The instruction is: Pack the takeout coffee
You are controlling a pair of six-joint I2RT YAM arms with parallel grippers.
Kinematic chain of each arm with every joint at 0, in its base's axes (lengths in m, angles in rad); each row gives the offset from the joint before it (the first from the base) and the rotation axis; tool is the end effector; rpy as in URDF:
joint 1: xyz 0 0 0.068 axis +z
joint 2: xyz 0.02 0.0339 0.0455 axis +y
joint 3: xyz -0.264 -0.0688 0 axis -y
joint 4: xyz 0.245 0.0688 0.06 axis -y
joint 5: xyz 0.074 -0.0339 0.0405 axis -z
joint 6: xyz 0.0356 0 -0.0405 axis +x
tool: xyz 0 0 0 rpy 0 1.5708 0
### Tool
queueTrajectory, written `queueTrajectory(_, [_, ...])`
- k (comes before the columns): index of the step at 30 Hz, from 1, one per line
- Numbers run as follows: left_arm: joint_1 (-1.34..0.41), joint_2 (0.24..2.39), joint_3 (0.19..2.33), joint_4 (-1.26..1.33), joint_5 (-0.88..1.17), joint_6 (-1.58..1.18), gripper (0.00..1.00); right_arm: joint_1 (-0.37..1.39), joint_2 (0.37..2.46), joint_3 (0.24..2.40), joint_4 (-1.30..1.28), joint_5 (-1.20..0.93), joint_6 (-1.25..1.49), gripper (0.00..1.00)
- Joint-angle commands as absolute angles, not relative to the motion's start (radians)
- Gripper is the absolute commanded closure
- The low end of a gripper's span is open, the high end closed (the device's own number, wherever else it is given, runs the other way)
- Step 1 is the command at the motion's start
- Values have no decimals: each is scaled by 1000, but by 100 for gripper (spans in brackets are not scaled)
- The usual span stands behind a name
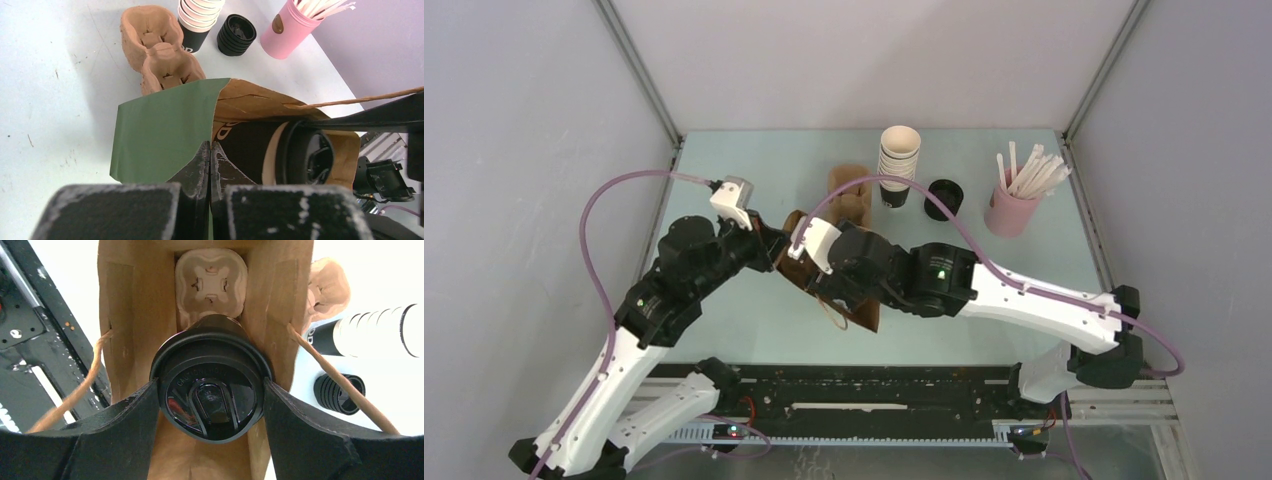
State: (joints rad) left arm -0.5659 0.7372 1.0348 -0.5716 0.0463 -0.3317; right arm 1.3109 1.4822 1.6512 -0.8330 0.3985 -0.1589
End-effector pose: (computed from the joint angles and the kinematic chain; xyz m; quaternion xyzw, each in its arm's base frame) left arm 0.1229 -0.0800 0.3905 0.1070 0.7897 -0.2786 0.5360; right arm 0.0936 0.2981 0.4110 -0.5265 0.7119 0.0846 0.4570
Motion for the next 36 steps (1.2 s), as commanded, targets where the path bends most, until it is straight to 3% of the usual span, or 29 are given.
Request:
queueTrajectory(1, [-574,720,1021,-560,28,-309,100,1333,1509,1626,-799,447,-188,40])
queueTrajectory(21, [-580,658,948,-515,54,-249,100,1335,1554,1449,-591,615,-159,42])
queueTrajectory(36, [-595,530,807,-567,-90,-378,98,1350,1564,1430,-561,549,-142,42])
